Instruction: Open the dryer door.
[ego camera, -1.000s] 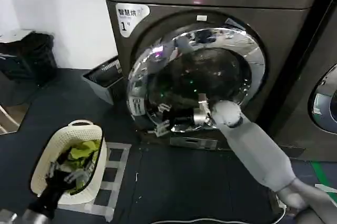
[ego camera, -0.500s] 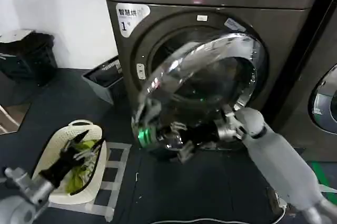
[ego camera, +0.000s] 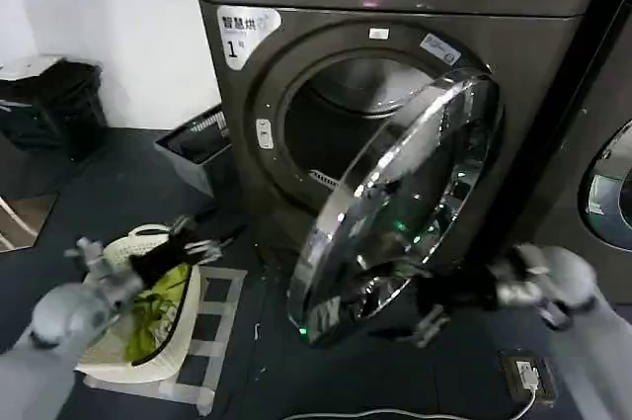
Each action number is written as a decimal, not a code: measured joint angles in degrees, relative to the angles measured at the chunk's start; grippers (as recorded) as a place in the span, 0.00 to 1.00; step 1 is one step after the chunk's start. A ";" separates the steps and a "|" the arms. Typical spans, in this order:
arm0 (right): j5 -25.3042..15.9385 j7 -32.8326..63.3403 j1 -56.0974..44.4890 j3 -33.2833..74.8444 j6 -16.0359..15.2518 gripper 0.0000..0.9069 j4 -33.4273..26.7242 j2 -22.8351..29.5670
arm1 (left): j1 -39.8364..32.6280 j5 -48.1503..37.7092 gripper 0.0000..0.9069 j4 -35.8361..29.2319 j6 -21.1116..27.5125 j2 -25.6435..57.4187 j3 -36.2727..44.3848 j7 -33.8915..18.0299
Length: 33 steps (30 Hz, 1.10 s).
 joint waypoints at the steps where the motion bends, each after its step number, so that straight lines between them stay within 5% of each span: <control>1: -0.69 0.00 -1.61 2.98 0.23 1.00 -0.18 0.56 | -1.51 0.01 1.00 0.35 -0.08 -0.32 1.55 0.37; 11: -2.90 9.83 -10.37 29.26 0.12 1.00 -2.67 5.91 | -13.50 -0.63 1.00 2.46 -2.94 -4.32 16.06 3.24; 22: -3.32 45.01 -15.66 48.13 -6.85 1.00 -1.82 5.28 | -20.88 -2.77 1.00 3.10 -7.22 -5.35 28.84 6.79; 28: -6.88 55.31 -18.34 55.17 -7.34 1.00 -2.15 3.55 | -22.92 -3.49 1.00 0.58 -7.57 -4.56 34.54 6.34; 33: -9.23 62.41 -20.41 59.74 -10.74 1.00 -2.33 2.35 | -23.88 -3.21 1.00 -0.45 -7.59 -5.39 37.81 4.92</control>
